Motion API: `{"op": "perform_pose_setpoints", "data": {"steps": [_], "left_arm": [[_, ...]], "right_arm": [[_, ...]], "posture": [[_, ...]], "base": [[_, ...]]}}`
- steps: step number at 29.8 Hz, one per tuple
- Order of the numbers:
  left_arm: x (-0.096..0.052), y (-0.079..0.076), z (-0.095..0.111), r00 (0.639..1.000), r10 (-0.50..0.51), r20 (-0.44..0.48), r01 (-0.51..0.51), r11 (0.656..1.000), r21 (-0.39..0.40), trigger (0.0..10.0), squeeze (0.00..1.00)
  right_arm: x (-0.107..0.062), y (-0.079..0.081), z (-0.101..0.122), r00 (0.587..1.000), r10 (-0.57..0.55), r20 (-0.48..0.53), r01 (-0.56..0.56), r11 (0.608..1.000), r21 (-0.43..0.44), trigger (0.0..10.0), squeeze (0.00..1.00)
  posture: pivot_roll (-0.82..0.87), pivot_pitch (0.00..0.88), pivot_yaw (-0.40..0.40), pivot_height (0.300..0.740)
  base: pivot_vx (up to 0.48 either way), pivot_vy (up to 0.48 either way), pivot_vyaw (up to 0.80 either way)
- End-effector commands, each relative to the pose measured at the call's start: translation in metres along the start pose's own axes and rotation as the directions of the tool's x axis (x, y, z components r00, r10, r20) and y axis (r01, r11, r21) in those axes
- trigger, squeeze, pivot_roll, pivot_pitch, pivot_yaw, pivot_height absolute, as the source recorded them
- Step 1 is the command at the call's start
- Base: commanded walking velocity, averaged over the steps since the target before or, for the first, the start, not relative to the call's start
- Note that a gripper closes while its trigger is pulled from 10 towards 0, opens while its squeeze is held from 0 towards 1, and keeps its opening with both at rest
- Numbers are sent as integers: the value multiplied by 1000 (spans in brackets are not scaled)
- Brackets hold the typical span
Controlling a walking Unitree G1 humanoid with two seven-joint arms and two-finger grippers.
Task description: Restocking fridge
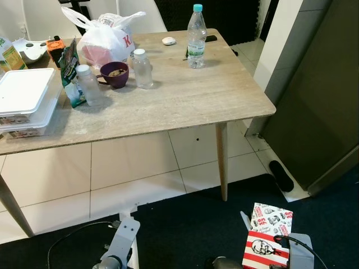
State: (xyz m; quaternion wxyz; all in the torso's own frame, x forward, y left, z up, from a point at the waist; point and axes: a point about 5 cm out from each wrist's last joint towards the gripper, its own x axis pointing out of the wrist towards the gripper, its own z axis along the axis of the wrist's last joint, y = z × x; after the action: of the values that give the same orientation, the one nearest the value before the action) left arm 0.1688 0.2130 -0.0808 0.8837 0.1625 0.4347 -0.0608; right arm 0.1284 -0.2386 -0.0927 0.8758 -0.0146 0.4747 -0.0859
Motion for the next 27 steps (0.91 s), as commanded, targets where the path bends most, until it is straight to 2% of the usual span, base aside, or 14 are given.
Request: {"op": "perform_pose_setpoints", "data": {"steps": [1,27], "left_arm": [[-2,3,-7,1000,9,-22,-8,999,32,10000,0],[-3,4,-15,998,27,-49,-24,998,65,10000,0]], "right_arm": [[-1,7,-7,999,25,-20,-25,1000,4,10000,0],[-1,8,-7,1000,25,-16,-26,1000,-14,10000,0]], "posture": [[-43,82,-28,740],[-40,83,-20,740]], "base": [[0,0,0],[0,0,0]]}}
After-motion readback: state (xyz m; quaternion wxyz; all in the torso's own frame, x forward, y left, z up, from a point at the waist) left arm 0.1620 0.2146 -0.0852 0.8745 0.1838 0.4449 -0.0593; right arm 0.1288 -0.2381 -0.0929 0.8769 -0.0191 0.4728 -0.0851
